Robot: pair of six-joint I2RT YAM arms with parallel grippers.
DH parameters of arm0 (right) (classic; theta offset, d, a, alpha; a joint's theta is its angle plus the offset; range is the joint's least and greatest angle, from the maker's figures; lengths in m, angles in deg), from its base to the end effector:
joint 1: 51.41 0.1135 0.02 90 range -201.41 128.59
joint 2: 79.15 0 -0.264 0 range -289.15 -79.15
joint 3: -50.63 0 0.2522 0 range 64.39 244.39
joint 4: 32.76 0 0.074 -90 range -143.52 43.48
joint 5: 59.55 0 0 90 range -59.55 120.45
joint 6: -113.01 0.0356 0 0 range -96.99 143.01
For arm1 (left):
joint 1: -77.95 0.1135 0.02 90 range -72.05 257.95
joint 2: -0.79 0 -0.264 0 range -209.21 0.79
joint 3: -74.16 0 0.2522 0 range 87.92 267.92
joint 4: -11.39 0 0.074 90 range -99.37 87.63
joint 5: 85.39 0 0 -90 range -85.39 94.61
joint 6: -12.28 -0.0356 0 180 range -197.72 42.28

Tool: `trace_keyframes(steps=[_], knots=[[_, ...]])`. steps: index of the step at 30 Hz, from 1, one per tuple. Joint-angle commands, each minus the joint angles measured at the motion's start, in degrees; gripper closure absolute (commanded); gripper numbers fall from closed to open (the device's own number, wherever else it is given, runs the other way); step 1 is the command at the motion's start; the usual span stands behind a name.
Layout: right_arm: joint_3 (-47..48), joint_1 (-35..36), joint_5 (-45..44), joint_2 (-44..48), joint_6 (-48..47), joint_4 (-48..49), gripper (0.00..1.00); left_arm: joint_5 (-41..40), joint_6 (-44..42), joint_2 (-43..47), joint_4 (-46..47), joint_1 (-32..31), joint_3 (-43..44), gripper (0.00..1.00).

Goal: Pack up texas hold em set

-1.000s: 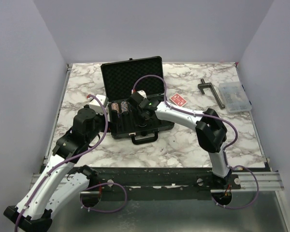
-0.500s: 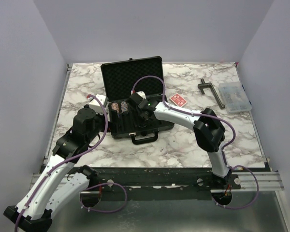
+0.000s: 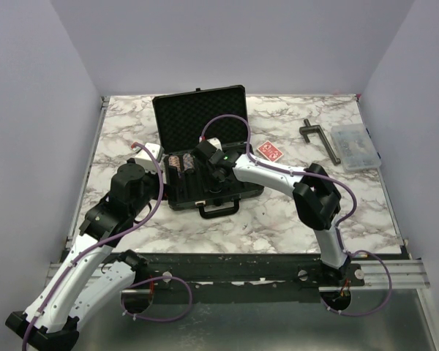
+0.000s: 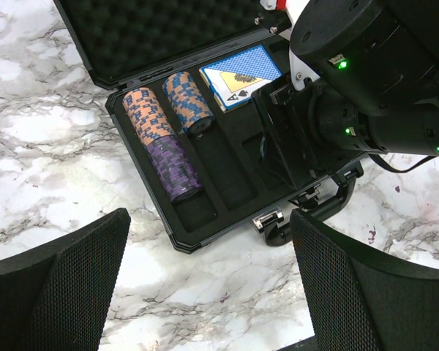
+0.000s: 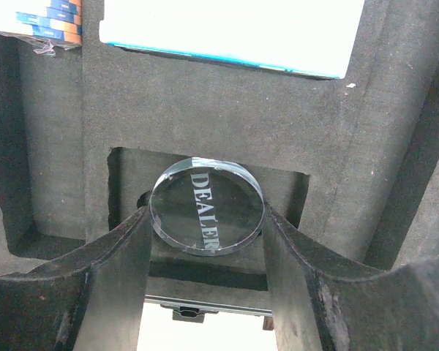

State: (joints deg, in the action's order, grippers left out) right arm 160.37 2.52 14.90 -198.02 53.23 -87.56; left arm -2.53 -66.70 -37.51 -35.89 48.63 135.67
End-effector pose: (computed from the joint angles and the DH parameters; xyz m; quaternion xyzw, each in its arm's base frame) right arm 0.2692 0.3533 0.2074 -0.1684 0.9510 0.0519 0.2542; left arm 0.1281 -0.0669 0.3319 0.0997 0.8321 -0.1382 0.5278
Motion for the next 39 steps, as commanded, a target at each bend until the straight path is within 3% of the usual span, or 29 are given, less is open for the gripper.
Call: trace_keyframes(steps=[1, 8, 17, 25, 31, 39], knots=[[-0.27, 0.21, 2.57, 0.73, 0.99, -7.58, 0.68, -1.38, -0.66, 0.59, 0.47, 0.05, -0.63, 0.10], [1.31, 0.23, 1.20, 3.70, 0.86, -8.76, 0.43, -1.13, -0.65, 0.60, 0.47, 0.05, -0.61, 0.10], [6.09, 0.22, -0.64, 3.57, -0.02, -10.08, 0.29, -1.39, -0.66, 0.54, 0.48, 0.05, -0.69, 0.10], [5.39, 0.21, -1.49, 2.89, -0.26, -8.24, 0.30, -1.35, -0.70, 0.47, 0.55, 0.05, -0.72, 0.10], [3.55, 0.26, -2.19, 3.17, -0.51, -6.74, 0.44, -1.30, -0.69, 0.54, 0.47, 0.01, -0.72, 0.10], [0.95, 0.15, -3.52, 1.37, -0.32, -5.62, 0.40, -1.21, -0.73, 0.34, 0.50, 0.05, -0.71, 0.10]])
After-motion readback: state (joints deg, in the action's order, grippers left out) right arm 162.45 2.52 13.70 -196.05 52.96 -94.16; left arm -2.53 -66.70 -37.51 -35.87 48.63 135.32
